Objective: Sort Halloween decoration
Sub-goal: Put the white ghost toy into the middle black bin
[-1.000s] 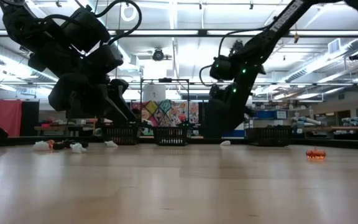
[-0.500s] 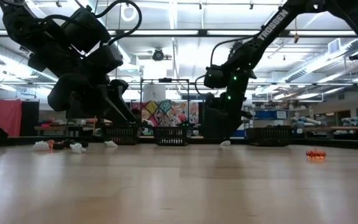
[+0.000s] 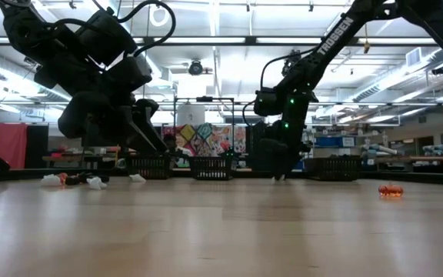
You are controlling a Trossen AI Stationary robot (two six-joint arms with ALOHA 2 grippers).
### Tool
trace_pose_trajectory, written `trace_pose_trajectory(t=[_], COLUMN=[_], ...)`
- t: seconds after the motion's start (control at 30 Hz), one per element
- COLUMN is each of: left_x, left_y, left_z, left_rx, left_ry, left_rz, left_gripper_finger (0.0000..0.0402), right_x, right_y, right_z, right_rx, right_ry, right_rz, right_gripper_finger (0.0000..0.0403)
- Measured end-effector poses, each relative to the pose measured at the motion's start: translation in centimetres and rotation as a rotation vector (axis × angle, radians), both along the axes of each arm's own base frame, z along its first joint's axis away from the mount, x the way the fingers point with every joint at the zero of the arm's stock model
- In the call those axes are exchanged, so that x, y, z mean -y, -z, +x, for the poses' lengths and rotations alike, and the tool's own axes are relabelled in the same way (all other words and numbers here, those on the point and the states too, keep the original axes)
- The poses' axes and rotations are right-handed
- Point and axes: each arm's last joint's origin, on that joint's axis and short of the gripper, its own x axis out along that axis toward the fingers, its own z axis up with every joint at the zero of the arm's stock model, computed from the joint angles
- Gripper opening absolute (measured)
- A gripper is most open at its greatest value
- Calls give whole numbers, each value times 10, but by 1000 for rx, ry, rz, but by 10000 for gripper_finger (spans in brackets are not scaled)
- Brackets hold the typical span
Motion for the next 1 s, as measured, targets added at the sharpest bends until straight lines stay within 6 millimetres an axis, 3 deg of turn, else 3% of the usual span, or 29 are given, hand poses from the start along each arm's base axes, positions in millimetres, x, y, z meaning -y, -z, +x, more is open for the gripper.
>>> trace_pose_trajectory(t=[0.43,0.7,1.0], left_x=[0,0,0], left_y=[0,0,0], left_z=[0,0,0], left_rx=[0,-1,-3], left_ry=[0,0,0], left_rz=[0,0,0], left_gripper_finger=[144,144,144], right_x=[-16,-34,-42], right_y=[1,-3,-37], right_z=[12,24,50], right_rx=[-39,-83,-45], right_ry=[-136,-223,-248], right_rz=[-56,-54,-107], right_gripper_finger=[86,77,77])
